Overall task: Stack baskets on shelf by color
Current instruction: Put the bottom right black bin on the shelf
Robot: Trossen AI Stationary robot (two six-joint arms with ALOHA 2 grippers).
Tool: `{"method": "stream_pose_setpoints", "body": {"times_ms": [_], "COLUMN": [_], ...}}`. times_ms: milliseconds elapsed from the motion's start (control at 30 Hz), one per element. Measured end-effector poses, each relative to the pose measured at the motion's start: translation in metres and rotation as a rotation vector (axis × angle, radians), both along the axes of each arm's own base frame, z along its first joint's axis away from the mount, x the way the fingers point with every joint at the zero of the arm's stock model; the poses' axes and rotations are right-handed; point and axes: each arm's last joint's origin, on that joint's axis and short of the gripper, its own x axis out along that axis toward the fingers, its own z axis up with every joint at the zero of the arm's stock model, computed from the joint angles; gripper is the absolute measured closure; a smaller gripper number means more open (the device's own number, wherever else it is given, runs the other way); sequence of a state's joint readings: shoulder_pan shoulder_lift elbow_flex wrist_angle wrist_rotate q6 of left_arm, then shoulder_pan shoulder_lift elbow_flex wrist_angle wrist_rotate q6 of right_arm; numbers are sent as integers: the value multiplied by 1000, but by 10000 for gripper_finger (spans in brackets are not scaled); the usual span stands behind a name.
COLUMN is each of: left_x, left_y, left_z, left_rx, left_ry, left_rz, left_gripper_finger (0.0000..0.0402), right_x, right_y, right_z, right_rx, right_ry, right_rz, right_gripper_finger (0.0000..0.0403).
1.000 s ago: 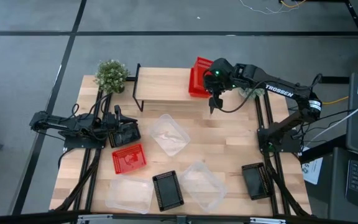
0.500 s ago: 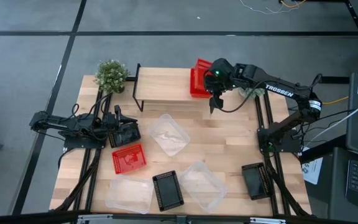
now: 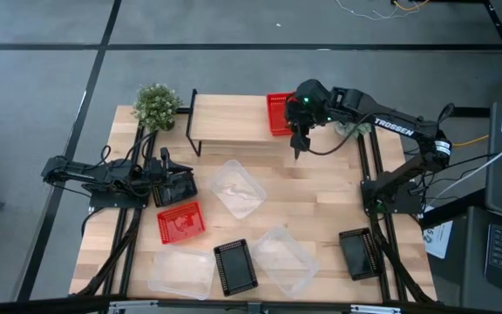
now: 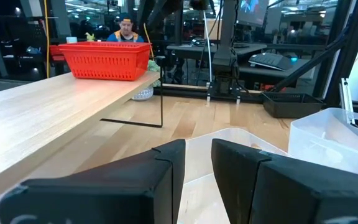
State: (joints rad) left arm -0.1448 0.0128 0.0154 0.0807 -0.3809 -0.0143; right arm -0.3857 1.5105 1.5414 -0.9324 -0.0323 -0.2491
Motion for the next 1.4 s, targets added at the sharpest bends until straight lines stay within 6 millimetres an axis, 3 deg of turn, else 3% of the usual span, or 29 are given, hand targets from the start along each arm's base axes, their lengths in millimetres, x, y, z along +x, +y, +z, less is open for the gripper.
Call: {"method": "stream_pose_setpoints", "body": {"times_ms": [133,233,333,567,767,900,1100,1233,1400], "left_x": [0,0,0,0,0,0,0,0,0], "left_y": [0,0,0,0,0,0,0,0,0], "left_z": [0,-2,-3,-3,-3,-3,-3,-3,-3], "left_rx": [1,2,4,-5,-15,-27,-26,-26,-25], "left_ry": [5,19,29,26,24,21,20,21,21], "left_rz": [0,0,0,-1,-1,-2,-2,-2,-2], "left_gripper_finger": [330,330,330,330,330,330,330,330,330], "right_x": [-7,-19,-26,-43,-82,-108,-143,-144,-143], "right_y": [24,47,75,154,219,250,270,272,259], "right_z": [6,-1,-11,-49,-90,-121,-164,-183,-203], "right_rx": [288,539,682,700,663,634,565,625,546], "right_ry": [54,214,379,662,793,835,894,843,719], "right_rz": [-8,24,35,-20,-168,-266,-402,-407,-464], "right_gripper_finger": [306,306,306,306,306,306,306,306,306]}}
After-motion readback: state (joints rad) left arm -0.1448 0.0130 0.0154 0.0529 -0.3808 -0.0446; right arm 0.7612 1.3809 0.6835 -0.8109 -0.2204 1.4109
